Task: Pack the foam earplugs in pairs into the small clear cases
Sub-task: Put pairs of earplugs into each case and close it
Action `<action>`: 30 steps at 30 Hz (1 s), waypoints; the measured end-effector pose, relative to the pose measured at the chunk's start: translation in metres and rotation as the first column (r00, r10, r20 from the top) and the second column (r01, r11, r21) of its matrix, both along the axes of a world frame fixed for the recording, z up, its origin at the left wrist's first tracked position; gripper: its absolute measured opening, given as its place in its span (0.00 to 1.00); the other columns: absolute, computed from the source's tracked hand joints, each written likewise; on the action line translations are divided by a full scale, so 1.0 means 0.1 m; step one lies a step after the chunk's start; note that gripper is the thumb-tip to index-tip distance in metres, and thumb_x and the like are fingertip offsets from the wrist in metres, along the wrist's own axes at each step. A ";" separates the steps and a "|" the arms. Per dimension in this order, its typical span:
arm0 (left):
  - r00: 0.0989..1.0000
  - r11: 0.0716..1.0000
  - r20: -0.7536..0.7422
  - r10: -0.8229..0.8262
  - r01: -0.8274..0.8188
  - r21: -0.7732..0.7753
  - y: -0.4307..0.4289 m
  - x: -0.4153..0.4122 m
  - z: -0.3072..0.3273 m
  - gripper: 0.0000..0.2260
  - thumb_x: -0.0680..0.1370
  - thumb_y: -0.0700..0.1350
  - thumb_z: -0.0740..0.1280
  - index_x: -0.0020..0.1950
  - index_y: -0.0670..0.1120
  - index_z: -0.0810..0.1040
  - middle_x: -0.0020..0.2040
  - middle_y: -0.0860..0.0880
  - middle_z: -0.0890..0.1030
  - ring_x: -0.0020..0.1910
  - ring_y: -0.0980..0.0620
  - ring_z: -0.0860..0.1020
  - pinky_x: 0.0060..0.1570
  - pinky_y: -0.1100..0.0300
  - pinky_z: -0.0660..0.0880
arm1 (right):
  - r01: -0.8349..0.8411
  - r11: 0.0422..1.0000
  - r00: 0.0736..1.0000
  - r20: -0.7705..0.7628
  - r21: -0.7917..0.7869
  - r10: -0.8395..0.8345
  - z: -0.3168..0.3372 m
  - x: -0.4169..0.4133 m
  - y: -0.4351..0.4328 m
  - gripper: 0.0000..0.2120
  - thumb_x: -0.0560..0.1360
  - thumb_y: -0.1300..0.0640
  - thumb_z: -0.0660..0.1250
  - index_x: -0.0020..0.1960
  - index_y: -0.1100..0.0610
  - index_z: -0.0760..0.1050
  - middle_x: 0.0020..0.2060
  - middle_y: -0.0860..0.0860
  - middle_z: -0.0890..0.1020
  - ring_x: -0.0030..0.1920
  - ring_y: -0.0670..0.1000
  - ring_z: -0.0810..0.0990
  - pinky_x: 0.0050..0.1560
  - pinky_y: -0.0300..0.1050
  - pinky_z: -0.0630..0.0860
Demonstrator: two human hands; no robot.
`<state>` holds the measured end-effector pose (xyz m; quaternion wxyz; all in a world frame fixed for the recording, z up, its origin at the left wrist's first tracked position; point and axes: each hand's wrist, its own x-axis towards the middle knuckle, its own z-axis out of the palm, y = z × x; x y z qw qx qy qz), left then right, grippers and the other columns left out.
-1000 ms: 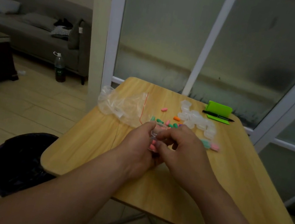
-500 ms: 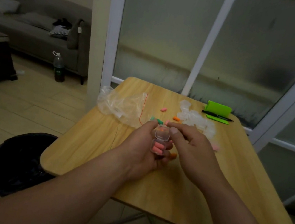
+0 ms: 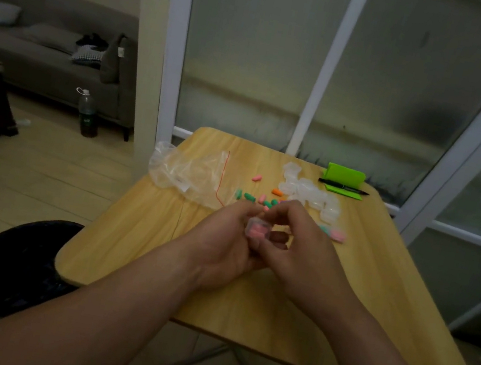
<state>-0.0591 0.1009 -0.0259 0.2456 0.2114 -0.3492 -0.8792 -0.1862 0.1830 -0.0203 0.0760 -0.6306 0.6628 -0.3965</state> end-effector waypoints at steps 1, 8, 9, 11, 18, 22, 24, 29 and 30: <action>1.000 0.999 0.010 0.002 -0.002 -0.038 0.02 -0.01 -0.02 0.19 0.85 0.43 0.59 0.74 0.38 0.74 0.64 0.35 0.79 0.60 0.42 0.80 0.54 0.52 0.81 | 0.003 1.000 0.999 0.035 0.003 -0.003 0.01 -0.02 0.02 0.14 0.78 0.53 0.76 0.60 0.47 0.75 0.55 0.40 0.82 0.50 0.30 0.80 0.43 0.25 0.73; 0.997 0.996 0.060 0.057 -0.053 -0.074 0.05 -0.10 -0.08 0.09 0.84 0.34 0.60 0.63 0.36 0.76 0.60 0.31 0.82 0.51 0.41 0.86 0.51 0.51 0.85 | 0.057 0.996 0.998 -0.018 0.070 -0.056 -0.08 -0.24 0.07 0.33 0.74 0.49 0.78 0.75 0.45 0.70 0.64 0.41 0.78 0.63 0.36 0.77 0.62 0.36 0.76; 0.995 0.995 0.067 0.068 -0.062 -0.075 0.06 -0.12 -0.09 0.10 0.84 0.34 0.61 0.65 0.36 0.76 0.61 0.31 0.82 0.50 0.41 0.86 0.49 0.52 0.85 | 0.073 0.994 0.997 -0.040 0.077 -0.070 -0.08 -0.26 0.08 0.33 0.74 0.48 0.78 0.76 0.45 0.70 0.65 0.41 0.78 0.65 0.38 0.75 0.65 0.40 0.76; 0.995 0.995 0.081 0.063 -0.056 -0.089 0.09 -0.16 -0.09 0.12 0.84 0.34 0.61 0.67 0.37 0.75 0.60 0.32 0.83 0.49 0.42 0.87 0.50 0.52 0.84 | 0.086 0.992 0.994 -0.071 0.087 -0.080 -0.09 -0.28 0.12 0.32 0.75 0.47 0.77 0.76 0.45 0.70 0.67 0.40 0.77 0.67 0.40 0.74 0.67 0.42 0.75; 0.995 0.990 0.095 0.034 -0.021 -0.137 0.26 -0.42 -0.14 0.12 0.84 0.34 0.59 0.64 0.36 0.78 0.58 0.32 0.84 0.49 0.46 0.86 0.52 0.52 0.83 | 0.117 0.991 0.991 -0.076 0.068 -0.112 -0.15 -0.40 0.29 0.23 0.77 0.48 0.74 0.70 0.42 0.74 0.63 0.39 0.78 0.61 0.39 0.77 0.60 0.43 0.80; 0.997 0.988 0.078 0.015 -0.003 -0.153 0.37 -0.56 -0.13 0.13 0.84 0.32 0.59 0.64 0.36 0.79 0.50 0.39 0.85 0.44 0.49 0.86 0.45 0.56 0.84 | 0.126 0.990 0.986 -0.121 0.056 -0.118 -0.16 -0.50 0.37 0.17 0.78 0.50 0.72 0.66 0.41 0.77 0.57 0.39 0.78 0.58 0.40 0.78 0.57 0.44 0.81; 0.995 0.987 0.103 0.020 -0.004 -0.162 0.40 -0.65 -0.14 0.12 0.84 0.33 0.60 0.64 0.36 0.80 0.50 0.39 0.85 0.47 0.48 0.86 0.48 0.53 0.83 | 0.135 0.989 0.984 -0.129 0.061 -0.126 -0.16 -0.58 0.40 0.16 0.79 0.51 0.72 0.65 0.41 0.77 0.56 0.39 0.78 0.57 0.39 0.77 0.56 0.39 0.79; 0.986 0.983 0.163 0.023 0.007 -0.182 0.42 -0.82 -0.06 0.07 0.83 0.38 0.65 0.58 0.39 0.81 0.55 0.39 0.85 0.54 0.45 0.83 0.62 0.46 0.80 | 0.228 0.969 0.970 -0.106 0.098 -0.218 -0.15 -0.94 0.47 0.15 0.80 0.48 0.72 0.66 0.43 0.77 0.57 0.40 0.79 0.57 0.37 0.76 0.51 0.32 0.71; 0.984 0.984 0.165 0.067 -0.038 -0.173 0.39 -0.85 -0.04 0.07 0.84 0.39 0.64 0.58 0.39 0.79 0.54 0.39 0.85 0.52 0.45 0.84 0.60 0.47 0.82 | 0.277 0.956 0.959 -0.084 0.096 -0.269 -0.17 -1.05 0.47 0.17 0.80 0.48 0.73 0.67 0.44 0.76 0.58 0.40 0.79 0.58 0.39 0.77 0.53 0.34 0.72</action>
